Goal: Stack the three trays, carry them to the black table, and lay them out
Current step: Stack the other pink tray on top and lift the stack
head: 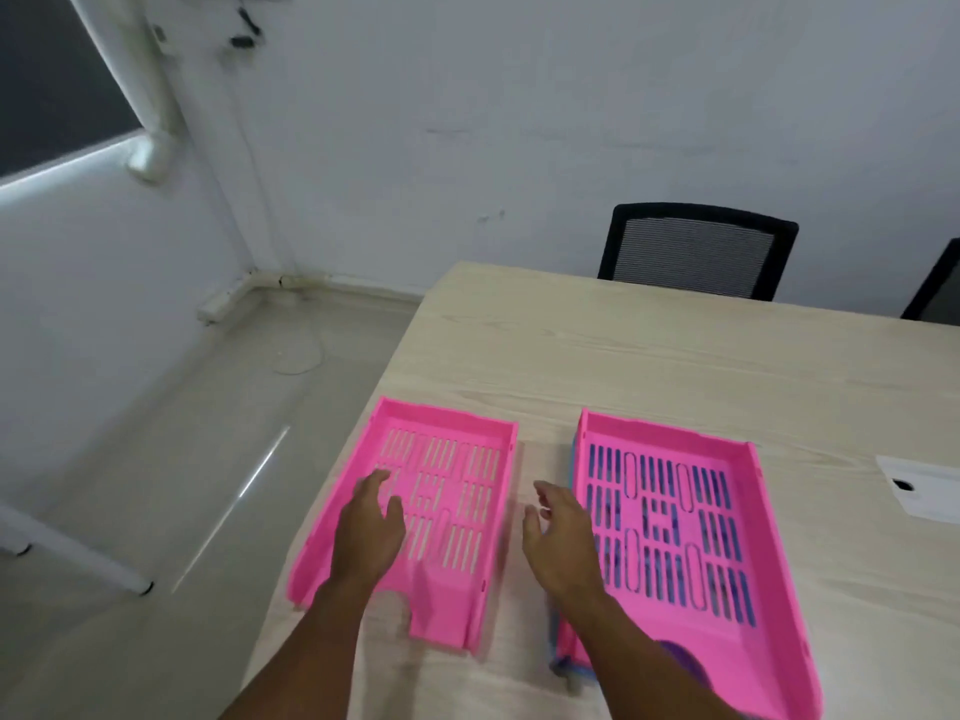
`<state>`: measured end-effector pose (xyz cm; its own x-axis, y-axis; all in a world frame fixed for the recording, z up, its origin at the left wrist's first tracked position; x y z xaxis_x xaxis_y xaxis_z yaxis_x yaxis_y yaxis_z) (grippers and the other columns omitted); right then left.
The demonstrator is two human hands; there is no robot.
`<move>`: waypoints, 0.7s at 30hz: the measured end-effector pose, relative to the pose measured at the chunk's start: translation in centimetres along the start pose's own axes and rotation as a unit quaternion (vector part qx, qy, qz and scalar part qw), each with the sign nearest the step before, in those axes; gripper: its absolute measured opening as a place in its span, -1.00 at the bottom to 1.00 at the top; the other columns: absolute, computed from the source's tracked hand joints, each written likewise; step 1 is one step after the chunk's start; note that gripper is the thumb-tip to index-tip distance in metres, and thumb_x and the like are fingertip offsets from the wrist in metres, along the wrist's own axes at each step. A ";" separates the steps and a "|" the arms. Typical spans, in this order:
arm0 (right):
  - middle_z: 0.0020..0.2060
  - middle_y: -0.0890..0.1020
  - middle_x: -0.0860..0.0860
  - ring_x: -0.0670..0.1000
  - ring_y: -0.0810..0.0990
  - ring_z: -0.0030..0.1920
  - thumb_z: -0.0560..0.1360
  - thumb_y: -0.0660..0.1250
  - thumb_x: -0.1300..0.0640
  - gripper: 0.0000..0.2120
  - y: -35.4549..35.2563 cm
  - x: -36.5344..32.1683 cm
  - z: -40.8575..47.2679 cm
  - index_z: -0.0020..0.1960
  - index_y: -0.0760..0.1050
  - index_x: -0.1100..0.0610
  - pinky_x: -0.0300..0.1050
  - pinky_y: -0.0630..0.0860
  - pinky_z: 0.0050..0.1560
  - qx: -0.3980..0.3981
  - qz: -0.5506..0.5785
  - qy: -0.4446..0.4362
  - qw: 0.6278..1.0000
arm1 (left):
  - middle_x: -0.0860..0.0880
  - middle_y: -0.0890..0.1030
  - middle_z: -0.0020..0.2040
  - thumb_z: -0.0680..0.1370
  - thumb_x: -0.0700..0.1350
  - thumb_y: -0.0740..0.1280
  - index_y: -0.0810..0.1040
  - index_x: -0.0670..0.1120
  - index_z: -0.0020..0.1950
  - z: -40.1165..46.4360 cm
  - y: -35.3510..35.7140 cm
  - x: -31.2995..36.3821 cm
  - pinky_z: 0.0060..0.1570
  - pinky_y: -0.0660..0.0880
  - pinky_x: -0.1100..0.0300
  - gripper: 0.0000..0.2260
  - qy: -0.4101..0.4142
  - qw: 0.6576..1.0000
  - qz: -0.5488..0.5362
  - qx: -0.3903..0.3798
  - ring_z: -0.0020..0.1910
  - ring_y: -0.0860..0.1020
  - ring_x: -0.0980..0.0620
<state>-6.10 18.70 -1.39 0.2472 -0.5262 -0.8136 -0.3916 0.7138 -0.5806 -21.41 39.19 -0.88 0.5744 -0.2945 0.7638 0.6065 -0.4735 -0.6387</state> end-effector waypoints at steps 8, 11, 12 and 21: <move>0.19 0.57 0.19 0.16 0.57 0.18 0.53 0.37 0.11 -0.60 8.5 1.1 -2.4 0.28 0.46 0.29 -0.02 0.51 0.22 -0.118 -0.061 0.153 0.979 | -0.31 0.36 0.50 0.59 -0.18 0.30 0.14 -0.23 0.58 1.8 -3.2 -8.1 0.41 0.35 -0.08 -0.39 -0.153 0.985 0.042 -0.067 0.46 0.37 -0.29; 0.04 0.63 0.17 0.16 0.62 0.05 0.52 0.37 0.13 -0.75 9.5 2.5 -2.3 0.12 0.51 0.27 0.08 0.58 0.12 -0.104 -0.082 0.166 0.977 | -0.28 0.46 0.44 0.59 -0.17 0.33 0.28 -0.21 0.54 2.0 -3.3 -9.1 0.35 0.41 -0.04 -0.46 -0.151 0.986 0.038 -0.064 0.39 0.46 -0.26; -0.01 0.64 0.15 0.16 0.63 0.01 0.53 0.36 0.16 -0.80 9.4 2.5 -2.1 0.08 0.52 0.26 0.10 0.59 0.10 -0.086 -0.081 0.164 0.979 | -0.27 0.52 0.38 0.57 -0.19 0.34 0.37 -0.22 0.48 2.1 -3.5 -9.3 0.28 0.46 -0.02 -0.52 -0.150 0.987 0.030 -0.052 0.33 0.52 -0.25; -0.37 0.54 -0.10 -0.04 0.52 -0.35 0.57 0.21 0.39 -0.77 5.1 -2.0 -0.8 -0.17 0.48 0.13 -0.43 0.36 -0.37 0.019 0.007 0.090 0.996 | -0.14 0.56 -0.11 0.54 -0.34 0.27 0.42 -0.22 0.00 3.3 -4.7 -8.9 -0.19 0.48 0.03 -0.92 -0.152 0.981 -0.116 -0.033 -0.10 0.56 -0.18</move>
<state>-9.32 23.07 -2.72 0.0772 -0.5877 -0.8054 -0.3599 0.7369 -0.5722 -27.61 46.78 -4.96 0.5683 0.0836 0.8185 0.7096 -0.5534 -0.4361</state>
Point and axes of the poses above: each hand's wrist, its own z-axis towards the middle knuckle, its own y-axis out of the palm, x = y × z, the point moved 6 cm from there along z, towards the middle knuckle
